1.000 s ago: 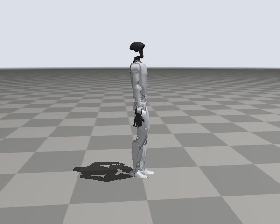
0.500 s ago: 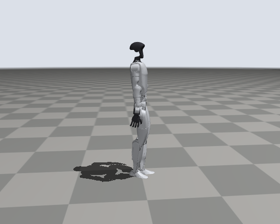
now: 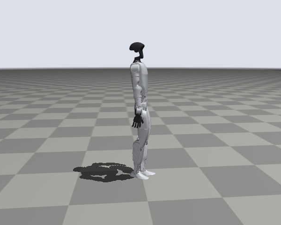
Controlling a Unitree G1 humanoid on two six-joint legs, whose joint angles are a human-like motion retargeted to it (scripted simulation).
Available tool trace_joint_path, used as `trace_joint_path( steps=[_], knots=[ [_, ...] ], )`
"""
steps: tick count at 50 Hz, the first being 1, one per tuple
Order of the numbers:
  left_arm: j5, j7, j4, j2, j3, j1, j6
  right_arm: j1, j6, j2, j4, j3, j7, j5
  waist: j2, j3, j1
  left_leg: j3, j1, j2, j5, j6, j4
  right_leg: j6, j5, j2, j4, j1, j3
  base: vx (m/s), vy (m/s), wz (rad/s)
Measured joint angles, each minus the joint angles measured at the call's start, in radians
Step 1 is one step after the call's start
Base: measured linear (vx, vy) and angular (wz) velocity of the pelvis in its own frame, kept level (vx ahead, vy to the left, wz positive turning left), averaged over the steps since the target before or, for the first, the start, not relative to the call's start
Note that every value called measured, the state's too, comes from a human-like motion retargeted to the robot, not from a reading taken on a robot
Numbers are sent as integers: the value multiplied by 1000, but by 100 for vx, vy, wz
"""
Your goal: In place motions
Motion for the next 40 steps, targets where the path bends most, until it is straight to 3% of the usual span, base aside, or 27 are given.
trace_joint_path(
  steps=[40],
  knots=[
    [-1,-7,-1,4,4,4,7,1,4,-2,-1,7,8,-3,-8,-2,-9,-1,1,4,-1,-1,-2,-1,8,2,0,-2,3,0,0,0]
  ],
)
